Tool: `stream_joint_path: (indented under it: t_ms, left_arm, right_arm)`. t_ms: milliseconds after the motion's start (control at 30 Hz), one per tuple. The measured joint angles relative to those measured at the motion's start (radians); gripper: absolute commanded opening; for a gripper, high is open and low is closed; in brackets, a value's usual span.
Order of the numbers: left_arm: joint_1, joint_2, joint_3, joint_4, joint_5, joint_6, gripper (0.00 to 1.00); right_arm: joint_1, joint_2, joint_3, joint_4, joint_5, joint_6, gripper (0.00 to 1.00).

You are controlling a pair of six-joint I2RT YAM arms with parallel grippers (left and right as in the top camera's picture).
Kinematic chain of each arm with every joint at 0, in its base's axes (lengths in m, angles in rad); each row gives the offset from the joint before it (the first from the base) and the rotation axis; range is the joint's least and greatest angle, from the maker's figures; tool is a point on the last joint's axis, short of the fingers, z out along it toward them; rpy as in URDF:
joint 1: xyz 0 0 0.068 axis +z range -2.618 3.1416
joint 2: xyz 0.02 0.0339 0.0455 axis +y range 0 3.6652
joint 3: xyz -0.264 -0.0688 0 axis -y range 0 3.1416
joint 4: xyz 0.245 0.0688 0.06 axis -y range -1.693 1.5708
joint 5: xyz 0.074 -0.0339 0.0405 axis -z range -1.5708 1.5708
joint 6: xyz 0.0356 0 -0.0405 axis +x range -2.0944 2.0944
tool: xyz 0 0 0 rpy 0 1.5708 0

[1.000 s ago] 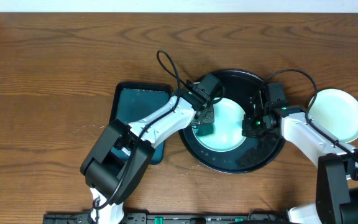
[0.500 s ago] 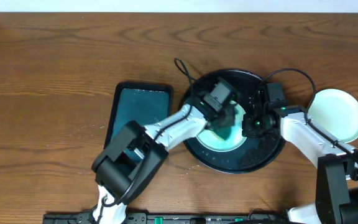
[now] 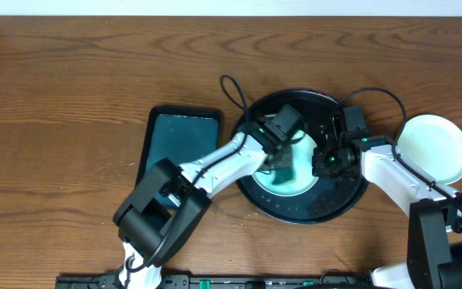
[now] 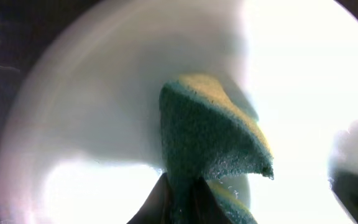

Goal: Clean dirty plates on tray and stack at the side
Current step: 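Scrub the mint plate with the sponge in left gripper, then return the sponge to the water tray with left gripper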

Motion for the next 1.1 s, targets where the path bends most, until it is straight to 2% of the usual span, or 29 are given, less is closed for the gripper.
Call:
stream_joint_path:
  t_ms: [100, 200, 333, 533, 733, 867, 967, 1100]
  left_arm:
    - [0.028, -0.007, 0.007, -0.097, -0.151, 0.011, 0.07]
    - [0.021, -0.006, 0.007, -0.117, -0.245, 0.043, 0.08]
    - [0.008, -0.006, 0.016, -0.159, -0.296, 0.070, 0.07]
    - [0.015, -0.061, 0.026, -0.233, -0.273, 0.082, 0.07]
    - [0.090, -0.333, 0.017, -0.312, -0.272, 0.133, 0.07]
    - [0.163, -0.455, 0.017, -0.418, -0.271, 0.179, 0.07]
    - [0.244, -0.462, -0.006, -0.425, -0.271, 0.197, 0.08]
    - [0.345, -0.444, -0.145, -0.357, -0.264, 0.214, 0.08]
  right_arm:
    - [0.000, 0.000, 0.000, 0.000, 0.000, 0.000, 0.01]
    - [0.001, 0.000, 0.000, -0.001, -0.012, 0.000, 0.01]
    - [0.002, 0.000, 0.000, 0.002, -0.031, 0.000, 0.01]
    - [0.002, 0.003, 0.000, 0.000, -0.051, -0.003, 0.01]
    - [0.002, 0.003, 0.000, -0.001, -0.034, -0.014, 0.01]
    - [0.002, 0.003, -0.001, 0.016, -0.027, -0.017, 0.01]
    - [0.002, 0.003, -0.008, 0.064, -0.013, -0.034, 0.01]
    - [0.001, 0.002, -0.009, 0.072, -0.015, -0.063, 0.01]
